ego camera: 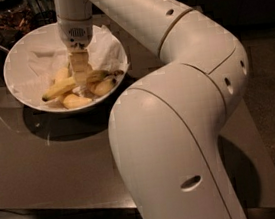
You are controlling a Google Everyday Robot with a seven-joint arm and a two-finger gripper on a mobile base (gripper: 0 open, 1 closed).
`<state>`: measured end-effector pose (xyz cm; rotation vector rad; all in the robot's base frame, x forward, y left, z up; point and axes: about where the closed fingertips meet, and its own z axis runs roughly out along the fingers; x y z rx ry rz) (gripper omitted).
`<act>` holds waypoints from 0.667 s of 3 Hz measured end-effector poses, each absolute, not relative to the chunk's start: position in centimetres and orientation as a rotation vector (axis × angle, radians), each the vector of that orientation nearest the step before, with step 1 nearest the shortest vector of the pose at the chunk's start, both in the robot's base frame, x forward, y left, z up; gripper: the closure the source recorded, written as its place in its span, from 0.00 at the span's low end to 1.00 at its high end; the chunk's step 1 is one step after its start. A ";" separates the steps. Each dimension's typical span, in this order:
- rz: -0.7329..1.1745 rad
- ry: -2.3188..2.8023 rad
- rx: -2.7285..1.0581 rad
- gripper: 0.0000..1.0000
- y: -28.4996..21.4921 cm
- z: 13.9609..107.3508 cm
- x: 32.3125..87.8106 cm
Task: Pick banana from white bowl
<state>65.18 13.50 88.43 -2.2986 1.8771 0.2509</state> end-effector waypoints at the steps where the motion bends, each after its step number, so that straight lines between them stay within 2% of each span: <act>1: 0.313 1.907 -2.315 0.36 12.2 87.1 63.1; 2: 0.414 1.945 -2.312 0.19 9.4 86.3 59.0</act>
Offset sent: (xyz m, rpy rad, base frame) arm -0.1652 -0.1126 -0.0636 -0.1000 0.3732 -0.0013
